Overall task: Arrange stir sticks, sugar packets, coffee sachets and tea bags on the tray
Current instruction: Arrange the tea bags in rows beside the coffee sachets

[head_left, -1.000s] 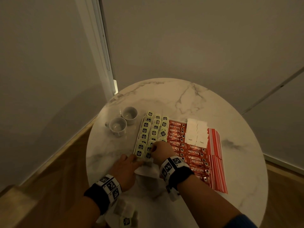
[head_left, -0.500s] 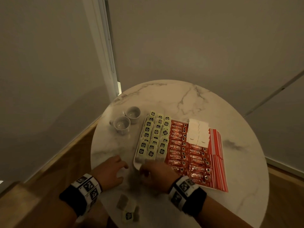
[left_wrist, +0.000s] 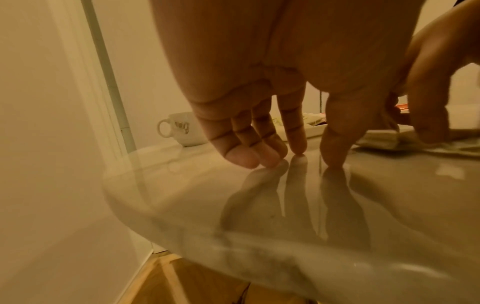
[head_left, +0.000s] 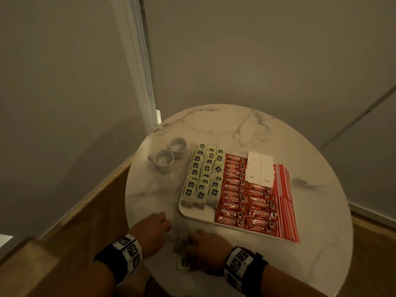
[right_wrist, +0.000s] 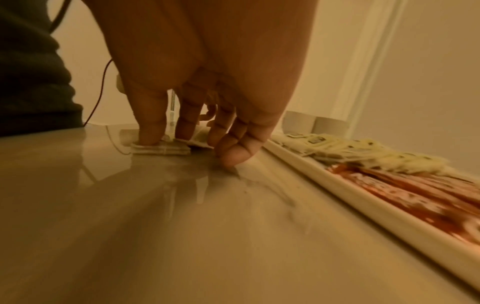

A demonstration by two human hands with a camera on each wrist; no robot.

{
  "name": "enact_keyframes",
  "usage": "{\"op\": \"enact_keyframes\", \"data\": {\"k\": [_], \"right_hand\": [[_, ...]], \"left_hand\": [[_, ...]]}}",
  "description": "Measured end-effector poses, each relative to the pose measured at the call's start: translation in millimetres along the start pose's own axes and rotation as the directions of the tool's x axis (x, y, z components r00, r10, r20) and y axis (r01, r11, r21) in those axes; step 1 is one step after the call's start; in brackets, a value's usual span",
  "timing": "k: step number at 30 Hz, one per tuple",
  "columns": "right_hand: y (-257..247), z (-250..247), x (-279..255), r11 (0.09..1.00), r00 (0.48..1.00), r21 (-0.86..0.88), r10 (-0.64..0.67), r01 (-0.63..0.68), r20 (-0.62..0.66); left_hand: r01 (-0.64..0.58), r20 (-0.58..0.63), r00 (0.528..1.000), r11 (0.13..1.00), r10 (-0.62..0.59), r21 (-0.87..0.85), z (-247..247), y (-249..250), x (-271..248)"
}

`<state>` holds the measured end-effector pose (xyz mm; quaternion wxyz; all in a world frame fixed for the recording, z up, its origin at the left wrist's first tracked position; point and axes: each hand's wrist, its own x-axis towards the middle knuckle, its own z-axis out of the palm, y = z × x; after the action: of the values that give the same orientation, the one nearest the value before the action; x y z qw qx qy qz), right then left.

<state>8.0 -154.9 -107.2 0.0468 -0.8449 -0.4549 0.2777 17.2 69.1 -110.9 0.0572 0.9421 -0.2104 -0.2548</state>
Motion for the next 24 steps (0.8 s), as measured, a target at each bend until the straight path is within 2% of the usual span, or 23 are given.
{"op": "enact_keyframes", "data": {"k": [4,7,10,14,17,19,21,22,24], "right_hand": [[4,8,-6,0.959,0.980,0.215,0.196,-0.183,-0.041],[4,13,-6,0.891,0.944,0.374,0.315,-0.258,-0.098],[4,22,-7,0.915,0.941,0.328,0.297,-0.233,-0.162],[1,28,-12,0.960,0.966,0.214,0.214,-0.181,-0.148],[1,19,-17,0.930,0.940,0.242,0.315,-0.278,-0.130],[2,14,-19,0.880,0.913,0.315,0.399,-0.354,-0.086],[3,14,-17,0.866,0.903,0.330,0.422,-0.377,-0.076],[4,15,-16,0.851,0.896,0.356,0.437,-0.386,-0.074],[6,15,-13,0.782,0.868,0.447,0.496,-0.436,-0.022]], "left_hand": [[-0.097,0.050,0.994,0.994,0.100,-0.046,3,16,2],[-0.183,0.016,0.983,0.983,0.184,-0.031,5,34,8],[-0.245,-0.009,0.969,0.965,0.247,0.092,7,45,15],[-0.301,-0.054,0.947,0.935,0.316,0.189,12,51,27],[-0.260,-0.103,0.955,0.951,0.279,0.165,12,46,25],[-0.217,-0.191,0.955,0.974,0.226,0.070,13,38,24],[-0.158,-0.256,0.960,0.975,0.114,-0.158,8,33,23],[-0.115,-0.274,0.961,0.943,0.027,-0.312,4,31,24],[-0.018,-0.218,0.966,0.806,-0.139,-0.592,-11,30,26]]}}
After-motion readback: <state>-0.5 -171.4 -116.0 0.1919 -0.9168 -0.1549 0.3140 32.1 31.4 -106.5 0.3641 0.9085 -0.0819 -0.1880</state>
